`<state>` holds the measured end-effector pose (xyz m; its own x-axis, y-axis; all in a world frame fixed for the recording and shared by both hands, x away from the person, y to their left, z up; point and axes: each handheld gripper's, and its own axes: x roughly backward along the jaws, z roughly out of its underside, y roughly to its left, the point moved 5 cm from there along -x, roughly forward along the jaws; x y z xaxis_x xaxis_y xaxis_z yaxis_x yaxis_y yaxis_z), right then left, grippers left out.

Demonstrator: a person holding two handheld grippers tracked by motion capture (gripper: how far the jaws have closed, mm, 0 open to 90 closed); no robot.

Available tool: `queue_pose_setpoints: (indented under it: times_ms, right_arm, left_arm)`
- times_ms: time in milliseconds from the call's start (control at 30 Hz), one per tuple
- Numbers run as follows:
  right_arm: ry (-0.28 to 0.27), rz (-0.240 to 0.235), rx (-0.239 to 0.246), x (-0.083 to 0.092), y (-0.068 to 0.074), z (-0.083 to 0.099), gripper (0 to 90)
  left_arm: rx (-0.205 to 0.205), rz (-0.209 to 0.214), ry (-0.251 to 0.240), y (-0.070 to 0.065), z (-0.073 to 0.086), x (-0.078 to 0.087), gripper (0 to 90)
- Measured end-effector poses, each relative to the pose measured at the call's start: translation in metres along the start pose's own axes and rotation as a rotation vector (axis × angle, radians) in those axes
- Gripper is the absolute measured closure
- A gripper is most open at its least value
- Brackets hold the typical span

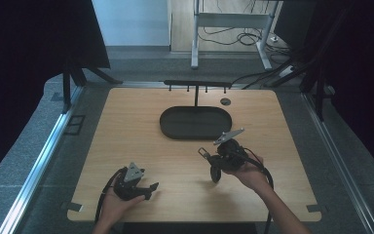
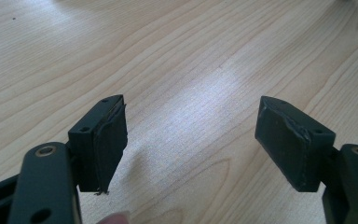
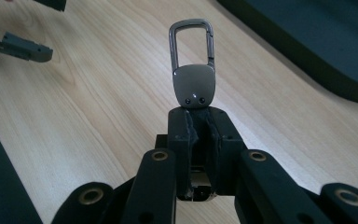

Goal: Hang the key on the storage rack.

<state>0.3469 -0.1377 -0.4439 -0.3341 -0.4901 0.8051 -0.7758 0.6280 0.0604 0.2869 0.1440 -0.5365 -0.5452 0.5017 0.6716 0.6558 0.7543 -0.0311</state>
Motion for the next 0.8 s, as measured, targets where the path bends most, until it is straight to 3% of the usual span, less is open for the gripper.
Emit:
queue_pose_setpoints:
  times_ms: [800]
  right_arm:
    - [-0.083, 0.039, -0.049, 0.017, -0.016, -0.011, 81.2]
  left_arm:
    - [-0.001, 0.001, 0.002, 0.0, 0.0, 0.0, 25.6]
